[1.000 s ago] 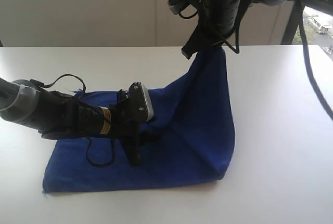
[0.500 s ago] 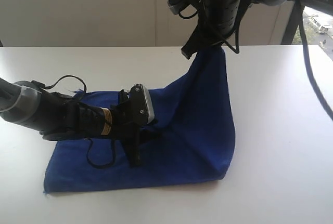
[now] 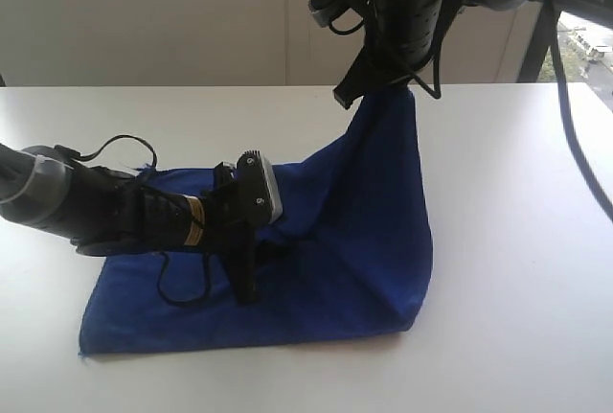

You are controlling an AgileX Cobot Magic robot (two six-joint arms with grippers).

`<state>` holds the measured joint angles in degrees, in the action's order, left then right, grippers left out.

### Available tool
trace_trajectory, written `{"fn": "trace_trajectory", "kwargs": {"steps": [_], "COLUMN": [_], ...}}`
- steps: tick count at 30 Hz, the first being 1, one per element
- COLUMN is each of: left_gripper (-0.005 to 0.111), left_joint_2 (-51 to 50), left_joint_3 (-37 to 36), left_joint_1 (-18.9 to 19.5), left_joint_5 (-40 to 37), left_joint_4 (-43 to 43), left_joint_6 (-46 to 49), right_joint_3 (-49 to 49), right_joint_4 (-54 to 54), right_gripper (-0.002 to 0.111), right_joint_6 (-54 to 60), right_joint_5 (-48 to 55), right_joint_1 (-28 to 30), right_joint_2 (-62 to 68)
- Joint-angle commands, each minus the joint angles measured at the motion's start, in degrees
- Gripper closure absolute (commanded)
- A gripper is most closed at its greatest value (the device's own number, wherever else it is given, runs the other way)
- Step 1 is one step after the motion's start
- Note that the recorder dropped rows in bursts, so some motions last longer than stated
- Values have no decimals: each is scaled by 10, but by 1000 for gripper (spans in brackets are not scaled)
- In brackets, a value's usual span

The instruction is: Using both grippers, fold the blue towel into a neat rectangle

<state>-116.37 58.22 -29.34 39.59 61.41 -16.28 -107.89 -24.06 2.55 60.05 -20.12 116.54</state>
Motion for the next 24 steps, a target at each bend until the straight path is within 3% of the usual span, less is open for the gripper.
{"fn": "trace_trajectory", "kwargs": {"steps": [1,10,18,24], "left_gripper": [36,31,31,43], "left_joint_2": [9,23,37,37], "left_joint_3": [-4,-4,-4,-1], "left_joint_1": [-1,-1,0,0], "left_joint_5": [-41,-17,-54,-53], "left_joint_4": [65,92,80,46], "left_joint_6": [-39,-78,-47,-13], "right_joint_3": [0,0,0,0], "right_joint_4": [0,0,0,0], "right_gripper": [108,108,108,108], "right_joint_6": [-3,-2,-2,-2], "right_joint_5": [-1,-2,-2,-5], "right_joint_1": [3,3,3,3], "right_joint_2": [-6,-6,-6,-6]}}
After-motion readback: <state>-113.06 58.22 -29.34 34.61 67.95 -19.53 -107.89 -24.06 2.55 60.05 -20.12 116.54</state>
